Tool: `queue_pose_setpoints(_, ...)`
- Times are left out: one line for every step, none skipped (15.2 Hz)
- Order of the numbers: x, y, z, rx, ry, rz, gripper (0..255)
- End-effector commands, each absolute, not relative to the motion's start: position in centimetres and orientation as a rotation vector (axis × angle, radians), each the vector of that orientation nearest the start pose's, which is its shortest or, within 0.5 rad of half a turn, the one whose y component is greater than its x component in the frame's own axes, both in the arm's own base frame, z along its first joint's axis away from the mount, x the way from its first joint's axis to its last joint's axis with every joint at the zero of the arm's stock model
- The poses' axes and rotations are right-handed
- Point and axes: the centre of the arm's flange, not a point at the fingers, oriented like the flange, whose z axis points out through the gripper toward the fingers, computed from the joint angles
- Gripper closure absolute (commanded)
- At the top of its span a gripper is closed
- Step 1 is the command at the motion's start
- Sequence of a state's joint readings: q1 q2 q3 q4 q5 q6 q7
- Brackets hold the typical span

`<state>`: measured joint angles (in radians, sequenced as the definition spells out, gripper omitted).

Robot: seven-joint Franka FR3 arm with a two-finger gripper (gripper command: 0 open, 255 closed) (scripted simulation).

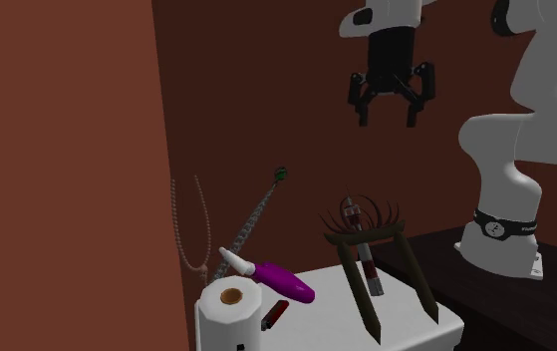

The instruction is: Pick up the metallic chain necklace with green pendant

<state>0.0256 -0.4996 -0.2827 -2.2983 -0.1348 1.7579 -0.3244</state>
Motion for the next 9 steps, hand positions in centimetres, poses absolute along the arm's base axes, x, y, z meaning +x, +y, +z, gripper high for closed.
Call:
queue_pose_setpoints(39.8, -14.2, 51.3, -3.12, -0.278, 0.075, 0)
queue_pose_setpoints(40.5, -15.0, 50.7, -3.121, -0.31, 0.072, 0)
queue_pose_setpoints(41.3, -15.8, 50.1, -3.122, -0.342, 0.069, 0)
queue_pose_setpoints(42.1, -16.5, 49.5, -3.122, -0.375, 0.066, 0)
queue_pose_setpoints(43.0, -17.3, 49.0, -3.122, -0.408, 0.063, 0)
queue_pose_setpoints(43.8, -18.0, 48.4, -3.122, -0.44, 0.06, 0)
queue_pose_setpoints(44.7, -18.7, 47.8, -3.121, -0.473, 0.057, 0)
queue_pose_setpoints(45.5, -19.4, 47.3, -3.12, -0.505, 0.054, 0)
queue_pose_setpoints(46.4, -20.1, 46.7, -3.118, -0.538, 0.051, 0)
